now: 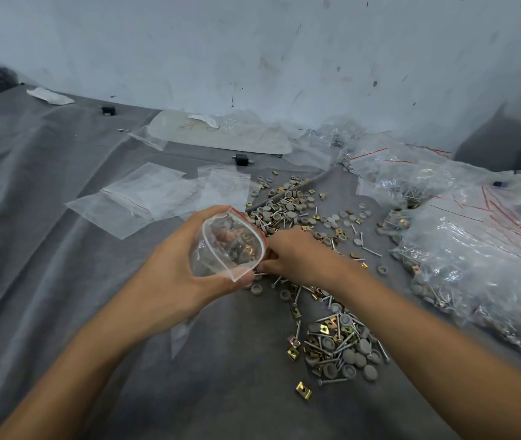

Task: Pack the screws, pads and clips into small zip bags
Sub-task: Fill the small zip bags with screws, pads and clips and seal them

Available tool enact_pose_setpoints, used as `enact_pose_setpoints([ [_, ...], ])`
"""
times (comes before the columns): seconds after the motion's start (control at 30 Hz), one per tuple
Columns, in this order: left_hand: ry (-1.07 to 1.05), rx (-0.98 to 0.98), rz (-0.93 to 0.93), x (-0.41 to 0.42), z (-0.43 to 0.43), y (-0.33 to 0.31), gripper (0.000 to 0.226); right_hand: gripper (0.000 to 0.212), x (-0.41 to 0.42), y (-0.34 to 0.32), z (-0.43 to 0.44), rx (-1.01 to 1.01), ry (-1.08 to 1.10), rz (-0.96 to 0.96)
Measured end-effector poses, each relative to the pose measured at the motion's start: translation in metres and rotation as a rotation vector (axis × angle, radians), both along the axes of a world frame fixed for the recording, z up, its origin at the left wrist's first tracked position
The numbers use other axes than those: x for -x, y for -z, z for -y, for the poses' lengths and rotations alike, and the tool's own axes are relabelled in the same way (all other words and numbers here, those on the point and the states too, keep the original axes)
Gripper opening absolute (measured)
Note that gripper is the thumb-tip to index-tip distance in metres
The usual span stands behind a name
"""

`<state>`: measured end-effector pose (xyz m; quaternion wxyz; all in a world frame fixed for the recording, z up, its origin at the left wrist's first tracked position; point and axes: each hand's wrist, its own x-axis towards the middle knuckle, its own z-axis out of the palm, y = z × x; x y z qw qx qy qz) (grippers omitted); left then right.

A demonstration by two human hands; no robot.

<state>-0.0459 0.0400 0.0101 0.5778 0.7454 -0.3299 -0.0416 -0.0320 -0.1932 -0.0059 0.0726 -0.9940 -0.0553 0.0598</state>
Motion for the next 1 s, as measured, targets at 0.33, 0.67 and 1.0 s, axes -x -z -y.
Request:
enact_pose_setpoints([
  [0.33, 0.009, -0.012, 0.007, 0.001, 0.001, -0.001, 0.074, 0.009, 0.028, -0.061, 0.019, -0.618, 0.117, 0.003],
  [0.67, -0.002, -0.012, 0.019, 0.001, -0.001, -0.001, 0.069, 0.006, 0.029, -0.105, -0.010, -0.834, -0.103, 0.149],
  [1.0, -0.018, -0.021, 0.029, 0.001, -0.003, -0.005, 0.065, 0.034, -0.014, -0.003, 0.028, -0.121, 0.084, 0.020],
])
